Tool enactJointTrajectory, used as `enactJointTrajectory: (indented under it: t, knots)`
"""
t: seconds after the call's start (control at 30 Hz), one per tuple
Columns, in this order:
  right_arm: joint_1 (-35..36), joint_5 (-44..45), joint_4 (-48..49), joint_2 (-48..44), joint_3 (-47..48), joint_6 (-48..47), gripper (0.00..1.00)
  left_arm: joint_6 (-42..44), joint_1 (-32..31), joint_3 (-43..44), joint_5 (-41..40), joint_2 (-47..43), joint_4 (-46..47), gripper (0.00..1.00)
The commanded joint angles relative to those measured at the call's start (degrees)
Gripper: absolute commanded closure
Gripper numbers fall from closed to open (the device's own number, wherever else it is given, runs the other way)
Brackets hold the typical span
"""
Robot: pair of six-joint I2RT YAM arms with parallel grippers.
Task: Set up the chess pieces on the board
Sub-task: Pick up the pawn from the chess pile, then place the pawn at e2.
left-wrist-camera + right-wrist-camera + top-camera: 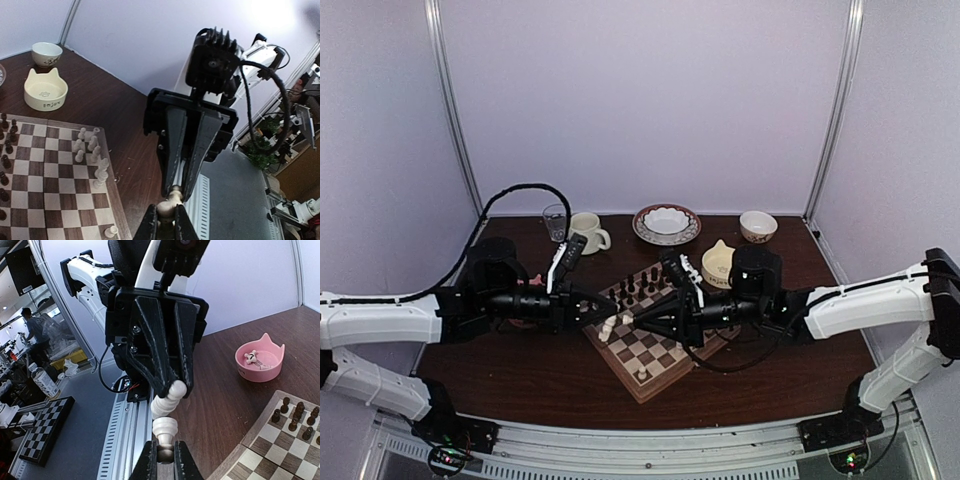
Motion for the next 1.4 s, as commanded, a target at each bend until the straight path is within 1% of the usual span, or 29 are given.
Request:
enactJointTrajectory:
  t: [0.0,0.07,0.1,0.17,0.2,0.23,0.3,0.4,0.6,0.77,0.9,1.17,1.37]
  knots:
    - [-1.1,4.2,-7.2,-2.5,1.9,-4.1,0.96,5.7,-0.3,2.4,-9.5,-4.6,-8.2,1.0]
    - [-1.7,4.9,-11.0,-2.6,3.3,-5.4,0.96,7.6,-0.3,3.2,-14.0,-6.8,-13.1,1.0]
    - [-1.9,5.4,-15.4,-2.6,5.0,-6.8,0.96,8.2,-0.2,3.6,-16.5,-7.6,-15.9,1.0]
    - [-2.0,7.6,-27.8,-2.4,10.0,-11.2,0.97,9.1,-0.3,4.2,-21.3,-9.2,-19.7,1.0]
    - [-1.9,9.1,-36.4,-2.2,12.8,-13.7,0.97,9.3,-0.3,4.3,-23.0,-9.9,-21.9,1.0]
    - [-1.9,11.3,-41.7,-1.9,15.0,-15.1,0.97,9.3,-0.3,4.2,-24.5,-10.4,-22.6,1.0]
    - [-1.9,15.4,-51.4,-1.2,19.0,-19.2,0.97,9.5,-0.2,4.2,-26.0,-11.4,-23.9,1.0]
    - [-1.9,21.2,-63.1,0.8,24.3,-21.6,0.97,9.6,-0.2,4.2,-27.5,-12.5,-24.9,1.0]
    - [-1.8,31.5,-81.2,8.1,36.3,-23.0,0.95,9.5,-0.3,4.3,-30.1,-13.3,-26.3,1.0]
    - [-1.8,36.1,-92.5,16.2,45.9,-24.1,0.94,9.6,-0.3,4.1,-29.8,-13.6,-26.4,1.0]
    - [-1.8,38.6,-101.2,23.9,54.3,-24.7,0.96,9.6,-0.3,4.2,-30.0,-13.6,-26.6,1.0]
    - [-1.8,41.5,-111.0,32.7,64.8,-26.7,0.95,9.8,-0.3,4.3,-29.8,-13.5,-26.9,1.0]
    - [-1.8,42.6,-113.9,36.8,68.8,-28.6,0.94,9.9,-0.3,4.4,-30.2,-13.6,-27.0,1.0]
